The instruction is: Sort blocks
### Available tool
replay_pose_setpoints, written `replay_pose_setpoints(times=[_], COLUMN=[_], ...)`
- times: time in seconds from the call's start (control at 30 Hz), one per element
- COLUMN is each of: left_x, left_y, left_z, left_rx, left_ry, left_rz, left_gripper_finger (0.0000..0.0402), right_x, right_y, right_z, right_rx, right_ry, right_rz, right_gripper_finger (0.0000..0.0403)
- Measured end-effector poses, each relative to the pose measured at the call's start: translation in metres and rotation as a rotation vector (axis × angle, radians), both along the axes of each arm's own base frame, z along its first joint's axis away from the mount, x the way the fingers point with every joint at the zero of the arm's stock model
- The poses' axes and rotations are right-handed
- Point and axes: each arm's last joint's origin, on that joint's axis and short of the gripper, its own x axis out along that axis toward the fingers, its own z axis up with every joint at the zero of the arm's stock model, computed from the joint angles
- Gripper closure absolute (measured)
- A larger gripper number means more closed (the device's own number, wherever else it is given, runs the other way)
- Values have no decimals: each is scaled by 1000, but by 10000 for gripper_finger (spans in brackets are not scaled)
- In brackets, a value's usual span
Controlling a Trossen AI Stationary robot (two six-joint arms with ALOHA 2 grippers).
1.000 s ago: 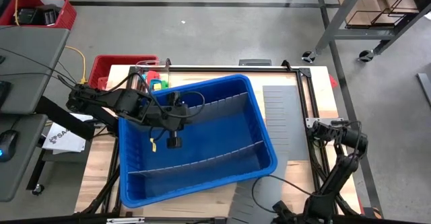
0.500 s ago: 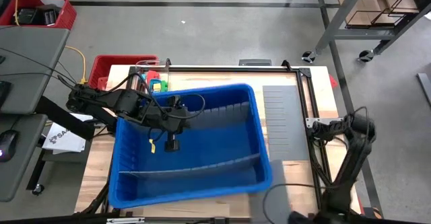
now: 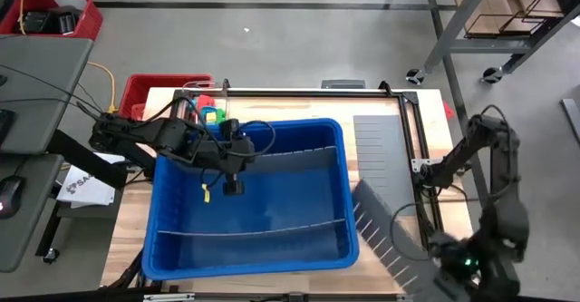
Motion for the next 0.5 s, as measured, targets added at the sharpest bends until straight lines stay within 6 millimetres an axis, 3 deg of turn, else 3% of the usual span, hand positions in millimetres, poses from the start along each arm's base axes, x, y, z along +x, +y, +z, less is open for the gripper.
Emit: replay_pose_setpoints(times=[0.17,0.23,0.33,0.5], left_x=[2,3,3,2], left_y=[6,11,13,21], left_z=[20,33,51,82], left_rx=[4,6,11,43], left_ry=[-116,-194,-304,-477], left_rz=[19,36,26,25], left_gripper_finger=[371,358,336,294], right_x=[-4,-1,5,21], right_y=[-54,-65,-85,-100], right_z=[43,60,67,78], right_rx=[-261,-216,-235,-287], right_ry=[41,-58,-182,-379], right_rz=[-55,-69,-208,-305], right_gripper_finger=[402,402,402,402])
